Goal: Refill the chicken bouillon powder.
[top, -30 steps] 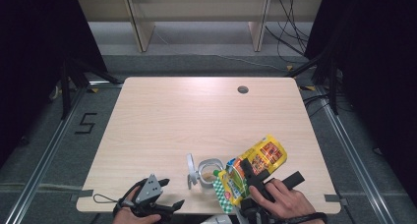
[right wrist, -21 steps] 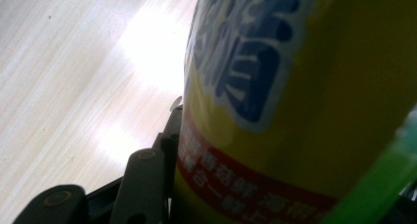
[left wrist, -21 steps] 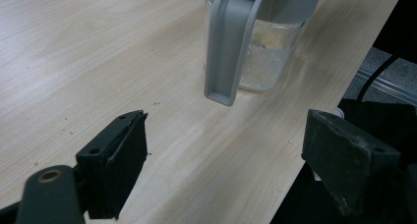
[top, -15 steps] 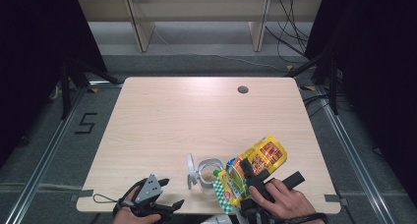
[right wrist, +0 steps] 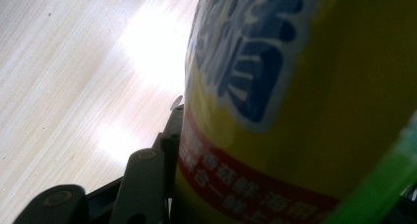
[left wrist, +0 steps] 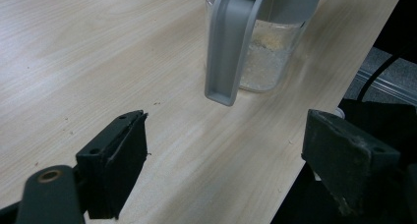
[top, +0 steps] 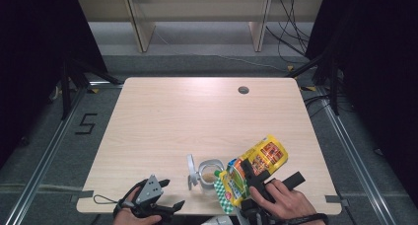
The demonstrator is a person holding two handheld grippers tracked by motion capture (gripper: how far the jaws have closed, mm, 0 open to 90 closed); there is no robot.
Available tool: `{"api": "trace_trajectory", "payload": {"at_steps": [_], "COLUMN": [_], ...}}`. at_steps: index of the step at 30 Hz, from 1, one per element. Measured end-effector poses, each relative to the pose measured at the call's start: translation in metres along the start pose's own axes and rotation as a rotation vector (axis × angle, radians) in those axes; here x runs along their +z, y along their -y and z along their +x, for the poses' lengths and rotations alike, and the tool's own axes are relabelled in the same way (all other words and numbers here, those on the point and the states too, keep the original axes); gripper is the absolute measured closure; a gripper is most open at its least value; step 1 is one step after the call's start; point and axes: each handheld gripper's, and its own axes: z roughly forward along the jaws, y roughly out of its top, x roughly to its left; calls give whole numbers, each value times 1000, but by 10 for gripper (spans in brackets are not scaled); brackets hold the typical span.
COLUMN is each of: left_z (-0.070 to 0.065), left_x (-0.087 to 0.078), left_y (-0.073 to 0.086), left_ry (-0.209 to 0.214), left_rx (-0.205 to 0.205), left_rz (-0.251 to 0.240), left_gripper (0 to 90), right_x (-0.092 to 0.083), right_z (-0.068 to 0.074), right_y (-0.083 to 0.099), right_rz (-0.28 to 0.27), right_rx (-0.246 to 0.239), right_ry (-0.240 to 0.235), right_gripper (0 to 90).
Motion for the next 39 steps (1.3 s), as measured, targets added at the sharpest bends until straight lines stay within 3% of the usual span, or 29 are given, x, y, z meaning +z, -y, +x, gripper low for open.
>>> {"api": "trace_trajectory", "payload": {"at_steps": [3, 4, 7, 8, 10, 12, 14, 17, 18, 22, 24, 26, 27, 28, 31, 39], "left_z": [0, 0, 0, 0, 0, 0, 0, 0, 0, 0, 0, 0, 0, 0, 1, 0], "left_x": [0, 1, -1, -1, -1, 0, -1, 0, 0, 0, 1, 1, 0, 0, -1, -1], "left_y": [0, 0, 0, -1, -1, 0, -1, 0, 0, -1, 0, 0, 0, -1, -1, -1], "left_ry": [0, 5, 1, 2, 1, 3, 2, -1, 0, 3, 5, 5, 0, 3, -1, -1], "left_rx": [-1, -4, 1, -1, -2, -3, -2, -3, -2, -3, -6, -6, -4, -4, 1, 1], "left_rz": [4, -8, 7, 7, 8, 2, 7, 7, 7, 8, -2, -3, 6, 7, 10, 8], "left_gripper": [166, 166, 166, 166, 166, 166, 165, 166, 165, 166, 166, 166, 166, 166, 166, 166], "right_x": [0, -1, -1, 0, 1, 3, 4, 5, 5, 6, 7, 7, 8, 8, 9, 5], "right_z": [-1, -1, -2, -4, -4, -4, -4, -5, -5, -7, -7, -8, -9, -8, -10, -11], "right_y": [0, -1, -2, -2, -3, -4, -4, -4, -4, -4, -5, -4, -4, -5, -3, -3], "right_rz": [5, 6, 5, 1, 5, 0, 3, 3, 6, 5, 12, 7, 8, 14, 3, 6], "right_rx": [-9, 16, 15, 16, 12, 8, 8, 5, 4, -12, 8, -15, 2, 11, -8, 2], "right_ry": [15, -12, 13, -10, 11, -16, 1, -22, -5, -9, -12, -13, -36, -20, -33, -15], "right_gripper": [581, 580, 581, 581, 581, 580, 581, 581, 581, 581, 581, 580, 580, 580, 581, 581]}}
